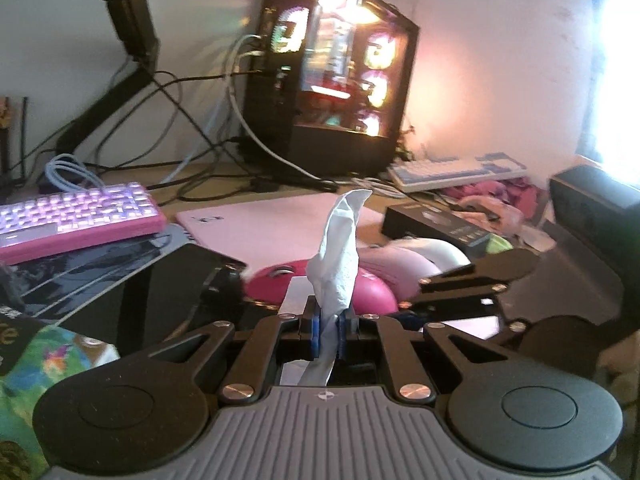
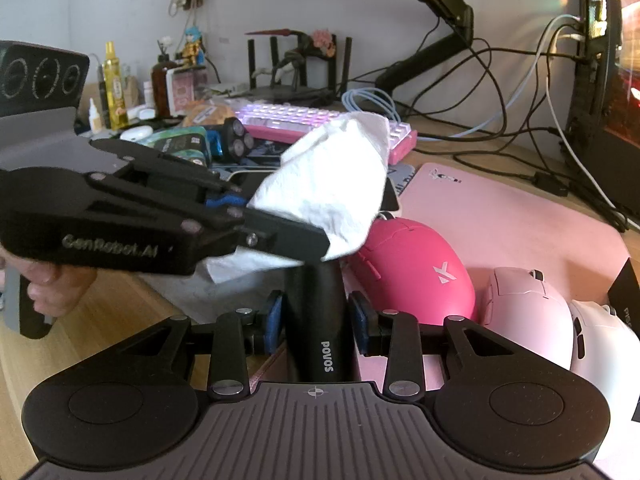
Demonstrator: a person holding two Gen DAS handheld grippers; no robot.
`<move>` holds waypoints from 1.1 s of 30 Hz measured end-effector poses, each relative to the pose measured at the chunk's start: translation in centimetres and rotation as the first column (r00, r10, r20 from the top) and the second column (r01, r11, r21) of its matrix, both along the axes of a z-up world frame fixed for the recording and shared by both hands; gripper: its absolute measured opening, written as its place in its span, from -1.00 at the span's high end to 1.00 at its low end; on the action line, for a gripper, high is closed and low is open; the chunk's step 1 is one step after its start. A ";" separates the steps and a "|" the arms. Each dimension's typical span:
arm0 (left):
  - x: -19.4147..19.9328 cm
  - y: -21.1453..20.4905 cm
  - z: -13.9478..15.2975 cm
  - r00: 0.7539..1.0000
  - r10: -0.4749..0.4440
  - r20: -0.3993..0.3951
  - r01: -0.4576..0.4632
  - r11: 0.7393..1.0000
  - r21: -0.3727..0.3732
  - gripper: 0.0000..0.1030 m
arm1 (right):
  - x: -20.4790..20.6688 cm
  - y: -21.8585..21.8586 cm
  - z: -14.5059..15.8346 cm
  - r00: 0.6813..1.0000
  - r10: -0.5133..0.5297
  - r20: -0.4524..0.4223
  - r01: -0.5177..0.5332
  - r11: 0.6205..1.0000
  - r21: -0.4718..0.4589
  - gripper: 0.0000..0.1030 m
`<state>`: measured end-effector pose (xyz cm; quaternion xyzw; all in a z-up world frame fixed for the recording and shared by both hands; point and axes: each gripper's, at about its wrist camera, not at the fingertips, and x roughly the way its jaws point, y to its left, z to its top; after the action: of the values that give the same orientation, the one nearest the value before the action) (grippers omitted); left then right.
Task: Clean container
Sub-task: 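Rub the tissue back and forth along the black device with the left gripper, then keep wiping the black device's body with the tissue in the left gripper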
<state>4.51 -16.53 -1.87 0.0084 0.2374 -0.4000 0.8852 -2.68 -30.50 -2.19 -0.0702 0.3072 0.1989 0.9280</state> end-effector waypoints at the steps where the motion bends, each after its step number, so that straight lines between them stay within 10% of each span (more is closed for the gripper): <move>1: 0.1 0.1 0.0 1.000 0.019 0.004 -0.019 1.000 0.002 0.76 | 0.0 -0.1 0.0 1.000 0.000 0.000 0.000 1.000 0.001 0.24; 9: 0.4 0.3 0.3 0.998 0.068 0.011 -0.068 0.998 0.012 0.76 | 0.1 -0.1 0.0 1.000 0.000 -0.001 0.000 1.000 0.001 0.24; 33: -1.4 -1.2 -0.2 0.986 -0.165 0.005 0.165 0.986 0.004 0.76 | -0.1 0.4 -0.2 1.000 0.000 -0.002 0.000 1.000 0.003 0.24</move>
<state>3.15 -17.71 -2.10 0.0308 0.2344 -0.4714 0.8497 -2.79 -30.05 -2.35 -0.0688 0.3077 0.1993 0.9279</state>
